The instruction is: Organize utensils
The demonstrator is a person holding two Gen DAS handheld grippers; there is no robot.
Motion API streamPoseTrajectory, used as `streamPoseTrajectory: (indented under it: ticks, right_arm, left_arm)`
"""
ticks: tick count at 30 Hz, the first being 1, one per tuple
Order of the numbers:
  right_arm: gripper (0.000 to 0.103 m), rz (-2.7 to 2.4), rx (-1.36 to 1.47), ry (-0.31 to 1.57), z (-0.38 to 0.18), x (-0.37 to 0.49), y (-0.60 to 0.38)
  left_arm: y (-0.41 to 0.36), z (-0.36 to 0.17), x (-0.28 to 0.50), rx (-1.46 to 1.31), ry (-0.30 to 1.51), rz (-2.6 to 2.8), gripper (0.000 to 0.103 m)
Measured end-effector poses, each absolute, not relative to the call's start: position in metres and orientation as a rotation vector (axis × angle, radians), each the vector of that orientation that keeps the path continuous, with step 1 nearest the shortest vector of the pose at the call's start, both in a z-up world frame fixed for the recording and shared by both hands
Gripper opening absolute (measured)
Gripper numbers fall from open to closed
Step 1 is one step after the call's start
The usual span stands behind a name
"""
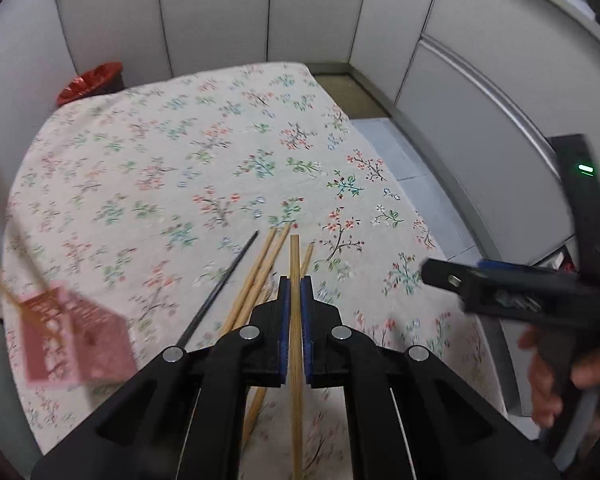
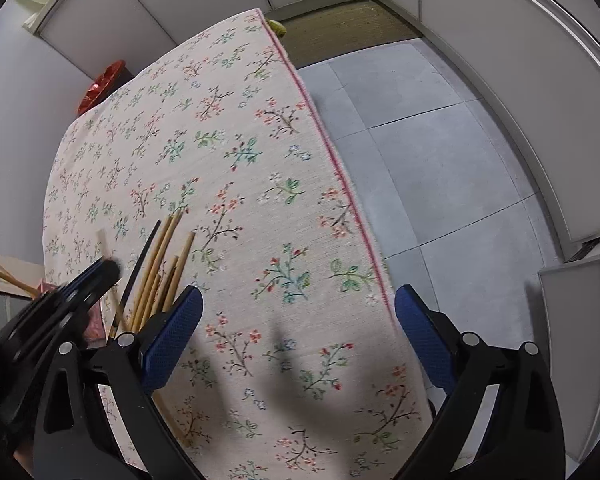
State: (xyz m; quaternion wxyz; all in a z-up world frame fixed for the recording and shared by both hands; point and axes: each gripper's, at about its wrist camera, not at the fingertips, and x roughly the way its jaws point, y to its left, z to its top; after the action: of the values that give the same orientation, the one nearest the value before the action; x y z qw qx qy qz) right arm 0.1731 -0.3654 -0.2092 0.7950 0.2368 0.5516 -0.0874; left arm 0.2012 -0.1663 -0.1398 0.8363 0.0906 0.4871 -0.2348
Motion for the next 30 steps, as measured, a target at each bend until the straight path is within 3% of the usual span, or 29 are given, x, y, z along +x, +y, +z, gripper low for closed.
streamPoseTrajectory:
  ticks: [8, 13, 22, 30]
  right_arm:
    - [0.078, -0.129, 0.47, 1.2, -0.216, 0.195, -0.322]
    - [0.059, -0.103, 0.473, 1.236, -0.233, 0.213, -0.298]
    - [0.036, -0.131, 0.51, 1.226, -0.248, 0.244, -0.275]
    - [0.03, -0.201, 0.413, 1.203, -0.259, 0.264, -0.259]
  left_arm:
    - [-0.092, -0.09, 0.159, 0.116, 0.887, -0.475, 0.005]
    - [-0.055, -0.08, 0.15, 0.065, 0.841, -0.46, 0.005]
    - [-0.014, -0.072, 0.143, 0.005, 0.814, -0.453, 0.005]
    - [0.0, -0.069, 0.139, -0.005, 0.802, -0.449, 0.005]
